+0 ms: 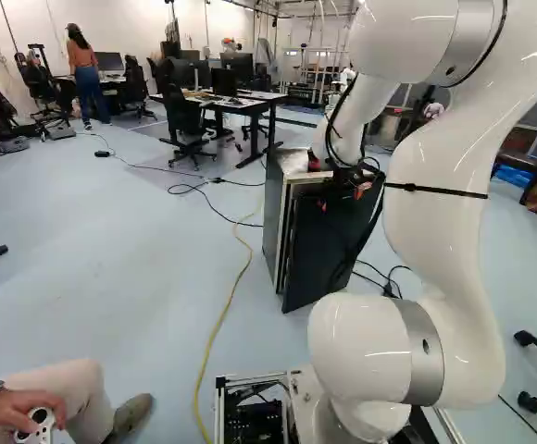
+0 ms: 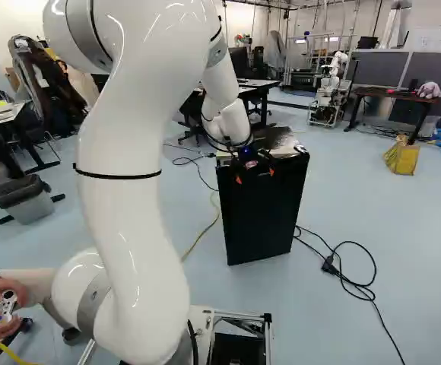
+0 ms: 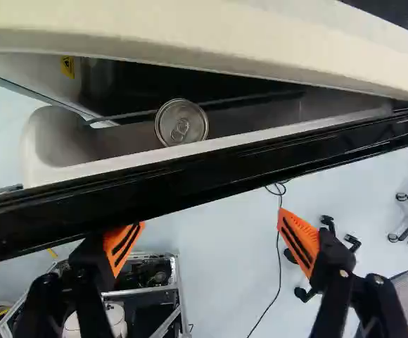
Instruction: Grab a drink from the fridge
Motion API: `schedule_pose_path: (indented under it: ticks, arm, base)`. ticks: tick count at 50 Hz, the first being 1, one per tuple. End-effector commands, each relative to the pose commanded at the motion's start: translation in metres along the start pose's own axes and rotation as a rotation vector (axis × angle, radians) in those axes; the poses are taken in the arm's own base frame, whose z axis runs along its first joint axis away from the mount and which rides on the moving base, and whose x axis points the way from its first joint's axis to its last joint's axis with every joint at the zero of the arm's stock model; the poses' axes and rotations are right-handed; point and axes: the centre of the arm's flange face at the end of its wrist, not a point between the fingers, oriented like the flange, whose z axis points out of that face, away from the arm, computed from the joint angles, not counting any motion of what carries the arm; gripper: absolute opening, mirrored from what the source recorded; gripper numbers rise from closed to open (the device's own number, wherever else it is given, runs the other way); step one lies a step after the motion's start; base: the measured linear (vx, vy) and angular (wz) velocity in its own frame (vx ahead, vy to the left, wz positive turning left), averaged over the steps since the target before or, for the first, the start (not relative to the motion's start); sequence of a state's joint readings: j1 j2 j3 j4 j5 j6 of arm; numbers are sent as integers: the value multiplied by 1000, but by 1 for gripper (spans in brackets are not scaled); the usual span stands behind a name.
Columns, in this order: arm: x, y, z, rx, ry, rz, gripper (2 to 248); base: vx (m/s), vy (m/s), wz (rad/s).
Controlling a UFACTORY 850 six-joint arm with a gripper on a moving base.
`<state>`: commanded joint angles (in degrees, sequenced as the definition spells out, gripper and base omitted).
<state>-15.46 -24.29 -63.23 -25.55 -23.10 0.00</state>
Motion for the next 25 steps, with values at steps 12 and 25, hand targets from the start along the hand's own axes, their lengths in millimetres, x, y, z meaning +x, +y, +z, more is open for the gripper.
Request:
schedule_pose_path:
  ticks: [12, 25]
  arm:
    - [5, 0, 1, -1, 17, -1, 247]
    - [12, 0, 2, -2, 40, -3, 247]
  base:
    - [0, 0, 0]
    - [0, 0, 0]
